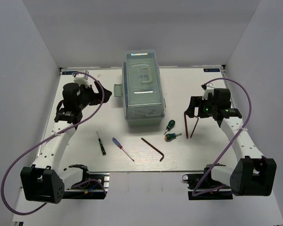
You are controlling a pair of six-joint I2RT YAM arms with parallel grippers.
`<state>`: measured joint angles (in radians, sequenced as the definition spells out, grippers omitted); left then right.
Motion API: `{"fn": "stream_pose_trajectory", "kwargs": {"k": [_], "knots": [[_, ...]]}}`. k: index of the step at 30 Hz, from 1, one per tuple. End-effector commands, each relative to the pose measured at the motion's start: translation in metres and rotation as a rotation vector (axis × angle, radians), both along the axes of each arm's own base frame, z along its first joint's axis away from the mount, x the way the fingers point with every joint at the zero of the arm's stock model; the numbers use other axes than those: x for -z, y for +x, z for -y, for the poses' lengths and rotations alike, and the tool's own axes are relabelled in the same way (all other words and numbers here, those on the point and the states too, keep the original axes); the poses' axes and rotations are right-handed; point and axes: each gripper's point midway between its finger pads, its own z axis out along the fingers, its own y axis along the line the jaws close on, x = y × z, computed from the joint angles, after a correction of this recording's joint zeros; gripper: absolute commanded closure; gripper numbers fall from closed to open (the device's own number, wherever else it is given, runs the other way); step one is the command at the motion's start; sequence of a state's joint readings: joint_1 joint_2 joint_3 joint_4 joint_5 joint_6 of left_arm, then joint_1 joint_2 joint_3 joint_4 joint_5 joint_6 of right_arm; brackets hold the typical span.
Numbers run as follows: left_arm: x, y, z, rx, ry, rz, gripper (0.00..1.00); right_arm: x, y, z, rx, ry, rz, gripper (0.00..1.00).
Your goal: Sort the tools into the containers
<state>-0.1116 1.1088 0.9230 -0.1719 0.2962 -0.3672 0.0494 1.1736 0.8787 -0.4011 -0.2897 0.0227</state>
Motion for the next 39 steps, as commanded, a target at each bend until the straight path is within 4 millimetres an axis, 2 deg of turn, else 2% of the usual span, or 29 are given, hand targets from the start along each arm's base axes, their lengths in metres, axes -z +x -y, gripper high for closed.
{"fn": "stream_pose_trajectory", "kwargs": {"k": [1,4,7,8,10,11,12,13,14,15,16,17,18,19,21,22,23,24,26,28,29,30,33,34,35,36,37,38,39], "knots": [[-0.023,0.002,0.003,0.022,-0.008,0.062,0.00,-0.012,0.005,0.002,-0.030,-0.029,0.044,0.10],[-0.028,0.002,0.004,0.033,-0.012,0.070,0.02,-0.010,0.003,-0.003,-0.068,-0.011,0.059,0.10],[-0.031,0.004,0.008,0.058,-0.008,0.070,0.16,-0.007,-0.004,-0.012,-0.173,-0.013,0.083,0.10],[-0.032,0.006,0.010,0.072,-0.002,0.074,0.26,-0.008,-0.010,-0.021,-0.249,0.018,0.092,0.13],[-0.032,0.007,0.012,0.089,0.002,0.068,0.40,-0.012,-0.016,-0.027,-0.322,0.024,0.113,0.30],[-0.033,0.010,0.012,0.089,0.002,0.068,0.57,-0.017,-0.022,-0.036,-0.372,0.066,0.123,0.44],[-0.031,0.008,0.014,0.101,-0.001,0.059,0.66,-0.018,-0.023,-0.038,-0.386,0.075,0.123,0.63],[-0.033,0.011,0.014,0.101,-0.001,0.061,0.75,-0.023,-0.022,-0.040,-0.392,0.078,0.136,1.00],[-0.034,0.013,0.016,0.113,-0.005,0.059,0.84,-0.023,-0.020,-0.038,-0.378,0.078,0.132,1.00],[-0.034,0.016,0.017,0.113,-0.005,0.063,0.98,-0.024,-0.019,-0.039,-0.377,0.080,0.130,1.00],[-0.047,0.019,0.022,0.145,-0.016,0.102,1.00,-0.023,-0.017,-0.036,-0.357,0.073,0.122,1.00],[-0.052,0.023,0.026,0.159,-0.029,0.108,1.00,-0.025,-0.013,-0.035,-0.343,0.064,0.124,1.00],[-0.045,0.028,0.037,0.207,-0.038,0.082,1.00,-0.024,-0.012,-0.033,-0.333,0.062,0.119,1.00],[-0.063,0.033,0.042,0.238,-0.047,0.119,1.00,-0.026,-0.010,-0.033,-0.324,0.063,0.120,1.00],[-0.064,0.046,0.060,0.338,-0.092,0.096,1.00,-0.030,-0.008,-0.033,-0.326,0.062,0.129,0.95],[-0.065,0.049,0.068,0.370,-0.108,0.085,1.00,-0.030,-0.007,-0.034,-0.329,0.063,0.131,0.72],[-0.066,0.054,0.072,0.394,-0.114,0.083,1.00,-0.031,-0.007,-0.033,-0.330,0.065,0.134,0.23],[-0.079,0.057,0.077,0.424,-0.129,0.103,0.83,-0.032,-0.009,-0.037,-0.357,0.076,0.141,0.09],[-0.077,0.068,0.090,0.457,-0.152,0.090,0.55,-0.035,-0.011,-0.039,-0.392,0.073,0.155,0.09],[-0.091,0.071,0.100,0.495,-0.196,0.109,0.30,-0.038,-0.013,-0.043,-0.412,0.090,0.159,0.09],[-0.102,0.073,0.109,0.524,-0.214,0.152,0.25,-0.038,-0.013,-0.043,-0.410,0.091,0.158,0.09],[-0.101,0.078,0.114,0.556,-0.241,0.149,0.21,-0.041,-0.009,-0.042,-0.402,0.084,0.166,0.09],[-0.121,0.076,0.144,0.655,-0.349,0.175,0.21,-0.044,0.004,-0.036,-0.341,0.072,0.168,0.12],[-0.112,0.082,0.153,0.672,-0.380,0.151,0.21,-0.044,0.011,-0.032,-0.297,0.057,0.169,0.21],[-0.113,0.085,0.161,0.681,-0.422,0.129,0.21,-0.044,0.015,-0.030,-0.281,0.057,0.164,0.31],[-0.125,0.082,0.175,0.721,-0.431,0.150,0.23,-0.046,0.018,-0.029,-0.262,0.064,0.162,0.49],[-0.113,0.090,0.184,0.728,-0.442,0.117,0.29,-0.047,0.021,-0.027,-0.246,0.057,0.165,0.58],[-0.113,0.092,0.192,0.741,-0.449,0.111,0.33,-0.047,0.023,-0.027,-0.236,0.059,0.164,0.66],[-0.121,0.089,0.206,0.767,-0.451,0.109,0.35,-0.048,0.026,-0.025,-0.218,0.056,0.170,0.68]]}}
